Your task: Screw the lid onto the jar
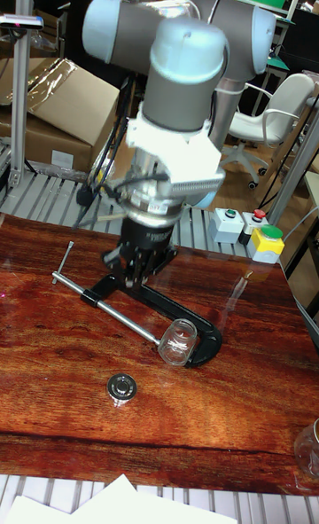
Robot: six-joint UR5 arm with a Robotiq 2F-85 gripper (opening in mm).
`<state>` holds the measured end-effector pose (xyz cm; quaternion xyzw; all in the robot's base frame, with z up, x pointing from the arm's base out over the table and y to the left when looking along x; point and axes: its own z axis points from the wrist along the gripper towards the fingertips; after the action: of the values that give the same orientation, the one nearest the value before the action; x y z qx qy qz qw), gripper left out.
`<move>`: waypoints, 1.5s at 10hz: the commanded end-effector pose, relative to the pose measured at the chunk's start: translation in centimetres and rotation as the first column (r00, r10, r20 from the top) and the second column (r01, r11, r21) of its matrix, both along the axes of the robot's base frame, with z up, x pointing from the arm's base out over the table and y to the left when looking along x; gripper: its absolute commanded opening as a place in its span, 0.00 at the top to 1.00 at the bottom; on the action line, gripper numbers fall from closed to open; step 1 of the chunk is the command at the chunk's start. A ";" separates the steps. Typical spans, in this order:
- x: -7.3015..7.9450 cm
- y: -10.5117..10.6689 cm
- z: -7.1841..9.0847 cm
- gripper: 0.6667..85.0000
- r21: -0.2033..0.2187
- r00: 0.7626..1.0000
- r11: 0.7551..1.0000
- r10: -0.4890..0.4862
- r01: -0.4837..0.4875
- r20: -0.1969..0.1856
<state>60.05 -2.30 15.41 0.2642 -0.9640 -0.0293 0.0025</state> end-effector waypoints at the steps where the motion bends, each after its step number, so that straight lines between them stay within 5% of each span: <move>1: 4.0 0.4 -3.8 0.99 0.055 0.993 0.995 0.080 -0.085 0.084; 5: 4.3 -2.0 -4.2 1.00 -0.031 0.994 0.998 0.053 -0.050 0.093; 7: 6.1 -0.2 -3.9 0.99 0.038 0.986 0.999 0.031 -0.038 0.164; 9: 6.1 -0.3 -3.9 0.95 0.029 0.983 0.997 0.071 -0.077 0.167; 11: 4.0 -0.7 -4.3 0.58 0.007 0.963 0.967 0.253 -0.255 0.089; 13: 6.4 1.2 -6.9 0.29 0.052 0.954 0.955 0.288 -0.293 0.088; 15: 6.1 2.9 -10.7 0.29 0.067 0.959 0.957 0.280 -0.283 0.054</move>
<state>65.88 -1.36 8.19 0.3849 -0.9214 -0.0391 -0.0362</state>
